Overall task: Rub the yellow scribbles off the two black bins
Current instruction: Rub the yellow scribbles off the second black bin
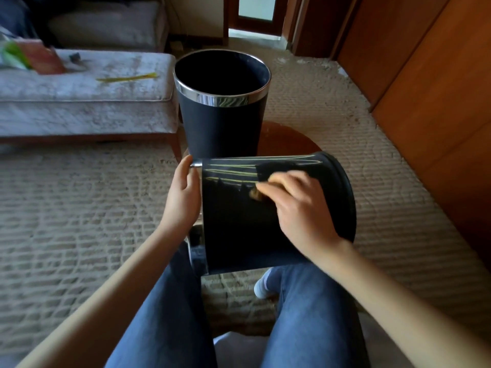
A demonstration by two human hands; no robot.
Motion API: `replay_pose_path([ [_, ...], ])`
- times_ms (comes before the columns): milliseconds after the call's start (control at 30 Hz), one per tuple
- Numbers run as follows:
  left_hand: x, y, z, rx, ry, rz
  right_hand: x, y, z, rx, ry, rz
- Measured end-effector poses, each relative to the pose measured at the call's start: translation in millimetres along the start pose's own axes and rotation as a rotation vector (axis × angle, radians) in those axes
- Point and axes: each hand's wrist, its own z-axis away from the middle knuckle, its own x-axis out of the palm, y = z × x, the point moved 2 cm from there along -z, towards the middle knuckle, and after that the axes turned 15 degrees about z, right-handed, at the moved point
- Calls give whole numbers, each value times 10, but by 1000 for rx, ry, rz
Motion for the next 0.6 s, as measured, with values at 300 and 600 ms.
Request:
replay_pose_path([
  [300, 46, 65, -130, -11, -18, -80, 14, -78, -184, -13, -58, -141],
  [600, 39, 51, -93, 4, -4, -109, 53, -345, 148, -116, 74, -109],
])
